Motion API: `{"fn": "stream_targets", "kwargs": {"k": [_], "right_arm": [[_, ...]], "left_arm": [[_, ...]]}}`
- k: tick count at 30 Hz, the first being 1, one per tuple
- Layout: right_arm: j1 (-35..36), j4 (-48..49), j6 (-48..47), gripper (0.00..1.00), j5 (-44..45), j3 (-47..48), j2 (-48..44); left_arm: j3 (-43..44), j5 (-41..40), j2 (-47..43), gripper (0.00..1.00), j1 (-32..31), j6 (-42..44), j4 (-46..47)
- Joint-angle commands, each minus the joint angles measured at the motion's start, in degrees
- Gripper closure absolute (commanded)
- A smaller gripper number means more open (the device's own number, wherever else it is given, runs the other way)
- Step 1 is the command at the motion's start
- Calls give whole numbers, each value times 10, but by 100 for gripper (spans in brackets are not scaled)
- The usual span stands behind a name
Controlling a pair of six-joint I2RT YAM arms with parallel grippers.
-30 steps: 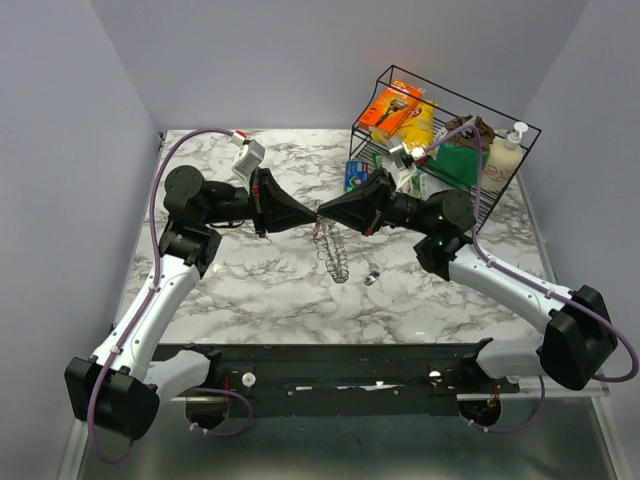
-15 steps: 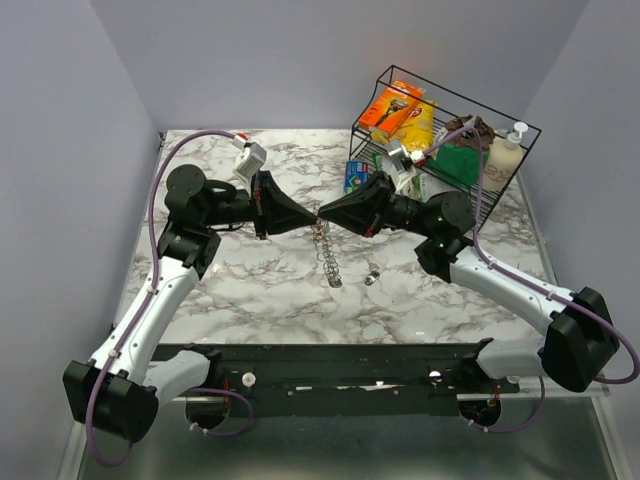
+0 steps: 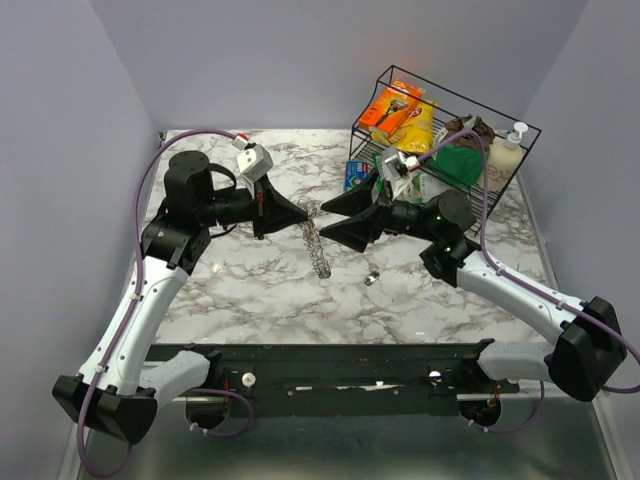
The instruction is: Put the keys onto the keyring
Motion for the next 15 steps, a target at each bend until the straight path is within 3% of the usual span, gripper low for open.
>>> {"fn": "stream_targets", "kwargs": {"k": [1,8,15], "right_arm": [[3,-73,-71,12,17,25,-25],[3,-207,-171,9,23,74,-26],[3,-244,-203,5,41,60,-30]], "left_arm": [[41,-73,-6,100,-10,107,-126],[54,-155,-13,100,-32,154,-169],[61,-248,-6,100,-57,176,-197]]}}
